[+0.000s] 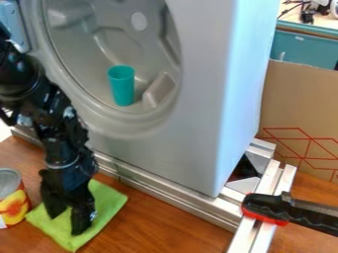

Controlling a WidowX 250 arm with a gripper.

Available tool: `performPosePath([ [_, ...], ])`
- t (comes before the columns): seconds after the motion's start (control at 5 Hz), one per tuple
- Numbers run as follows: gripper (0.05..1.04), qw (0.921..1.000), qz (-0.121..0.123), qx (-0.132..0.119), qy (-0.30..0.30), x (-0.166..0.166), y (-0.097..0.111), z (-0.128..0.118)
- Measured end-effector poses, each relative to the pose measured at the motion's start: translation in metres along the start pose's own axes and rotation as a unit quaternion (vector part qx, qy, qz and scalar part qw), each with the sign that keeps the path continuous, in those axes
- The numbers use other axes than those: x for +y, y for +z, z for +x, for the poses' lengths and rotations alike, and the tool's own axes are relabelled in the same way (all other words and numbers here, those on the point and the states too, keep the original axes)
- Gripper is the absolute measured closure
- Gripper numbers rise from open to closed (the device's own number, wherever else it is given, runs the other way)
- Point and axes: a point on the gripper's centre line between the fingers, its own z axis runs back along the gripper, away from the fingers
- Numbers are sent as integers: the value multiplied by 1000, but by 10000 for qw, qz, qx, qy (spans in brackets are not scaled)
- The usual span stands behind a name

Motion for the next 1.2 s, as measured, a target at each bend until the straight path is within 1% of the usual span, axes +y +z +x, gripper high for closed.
performPosePath([
  [0.2,83,10000,-28,-80,15,7,2,29],
  [0.4,83,10000,-66,-40,-61,6,3,42],
  [0.6,83,10000,0,75,53,1,8,31],
  [0.8,83,9992,197,-270,206,-3,47,14],
  [1.0,83,9965,451,-623,320,-3,79,2],
  [1.2,83,9959,594,-544,413,-3,89,-13],
])
